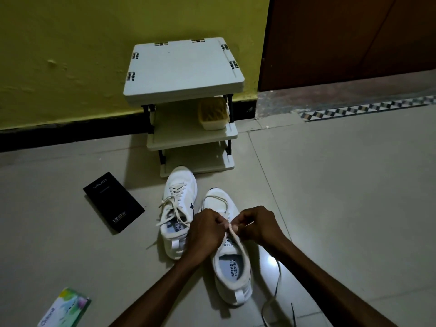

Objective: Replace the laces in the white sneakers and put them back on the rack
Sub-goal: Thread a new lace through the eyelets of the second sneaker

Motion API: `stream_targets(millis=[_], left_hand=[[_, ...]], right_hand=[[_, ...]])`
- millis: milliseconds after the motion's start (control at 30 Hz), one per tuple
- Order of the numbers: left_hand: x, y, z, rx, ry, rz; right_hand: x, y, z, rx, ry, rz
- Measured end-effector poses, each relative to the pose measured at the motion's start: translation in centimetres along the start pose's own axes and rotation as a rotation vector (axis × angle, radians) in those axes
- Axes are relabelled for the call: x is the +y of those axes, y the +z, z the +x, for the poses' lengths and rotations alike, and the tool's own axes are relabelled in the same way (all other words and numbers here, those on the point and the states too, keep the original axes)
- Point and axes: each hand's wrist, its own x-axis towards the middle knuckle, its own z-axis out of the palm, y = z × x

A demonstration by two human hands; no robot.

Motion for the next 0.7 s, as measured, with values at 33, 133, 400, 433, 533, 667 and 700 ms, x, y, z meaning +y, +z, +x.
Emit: stream_targets(millis=[33, 133, 400, 433, 533, 667, 700], left_hand=[[0.0, -0.1, 0.1, -0.030, -0.005, 0.002], [0.0, -0.7, 0.3, -0.085, -0.005, 0.008], [0.7, -1.6, 1.3, -0.249, -0.102, -0.021], [0.7, -1.7, 1.4, -0.277, -0.097, -0.024], [0.3, -2.1, 1.6, -0.318, -0.068, -0.043], [-0.1, -2.0, 1.2, -0.296, 0.011, -0.001], [-0.1, -2.0, 1.2, -0.296, 0.035, 0.029]], right_hand=[[0.1, 0.3, -0.1, 0.031, -0.018, -0.021], [0.5, 0.9, 0.0, 0.075, -0.069, -0.052], [0.3, 2.2, -0.4, 0.177, -0.208, -0.463], [0.2, 1.9, -0.5, 0.178, -0.215, -0.483], [-0.9, 0.2, -0.4, 0.198, -0.239, -0.476], [-4.8, -3.0, -0.5, 0.220, -0.231, -0.234], [-6.2, -3.9, -0.8, 0.199, -0.218, -0.075]])
